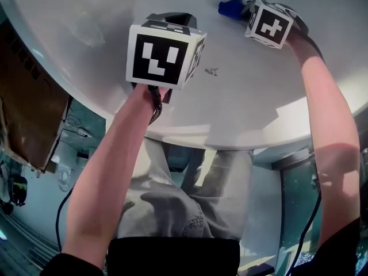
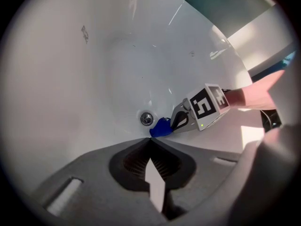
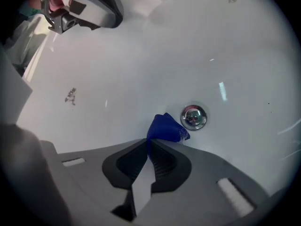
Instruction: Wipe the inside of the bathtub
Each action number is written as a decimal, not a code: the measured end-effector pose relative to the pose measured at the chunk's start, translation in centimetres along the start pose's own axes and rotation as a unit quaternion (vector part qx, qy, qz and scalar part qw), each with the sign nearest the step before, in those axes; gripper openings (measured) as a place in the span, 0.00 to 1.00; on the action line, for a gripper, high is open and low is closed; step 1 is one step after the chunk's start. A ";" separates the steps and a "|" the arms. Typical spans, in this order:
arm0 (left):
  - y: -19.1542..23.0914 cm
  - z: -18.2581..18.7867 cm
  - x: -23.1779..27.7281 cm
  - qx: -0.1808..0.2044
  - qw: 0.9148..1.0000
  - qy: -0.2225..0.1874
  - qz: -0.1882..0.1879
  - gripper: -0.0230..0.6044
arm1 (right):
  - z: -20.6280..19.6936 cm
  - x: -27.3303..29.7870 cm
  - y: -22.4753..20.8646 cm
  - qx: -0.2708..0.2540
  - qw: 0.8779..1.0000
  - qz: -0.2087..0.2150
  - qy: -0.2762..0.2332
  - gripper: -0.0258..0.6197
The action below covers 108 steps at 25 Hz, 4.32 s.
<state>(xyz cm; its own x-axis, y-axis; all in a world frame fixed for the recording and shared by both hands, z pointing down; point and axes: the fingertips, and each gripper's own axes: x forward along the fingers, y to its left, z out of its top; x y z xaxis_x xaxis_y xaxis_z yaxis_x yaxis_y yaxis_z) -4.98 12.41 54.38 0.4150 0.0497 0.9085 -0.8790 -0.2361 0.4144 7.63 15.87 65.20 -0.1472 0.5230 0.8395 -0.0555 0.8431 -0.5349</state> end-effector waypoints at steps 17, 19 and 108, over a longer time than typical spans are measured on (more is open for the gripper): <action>-1.5 -0.4 1.0 0.012 1.000 0.005 -0.010 0.04 | -2.7 3.3 4.1 -0.026 0.996 0.062 0.067 0.08; -1.4 -0.4 0.7 0.014 1.000 0.004 -0.008 0.04 | -3.0 3.1 5.5 -0.015 0.993 0.090 0.070 0.08; -2.1 0.3 1.9 0.000 1.000 -0.002 -0.025 0.04 | -1.2 -7.7 0.1 -0.015 0.997 -0.024 -0.066 0.08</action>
<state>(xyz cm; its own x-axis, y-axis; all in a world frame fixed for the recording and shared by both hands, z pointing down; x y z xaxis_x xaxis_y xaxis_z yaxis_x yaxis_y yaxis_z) -2.28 12.69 55.24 0.4597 0.0577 0.8862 -0.8570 -0.2329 0.4597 9.91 12.07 58.75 -0.2730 0.4630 0.8433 -0.0370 0.8709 -0.4901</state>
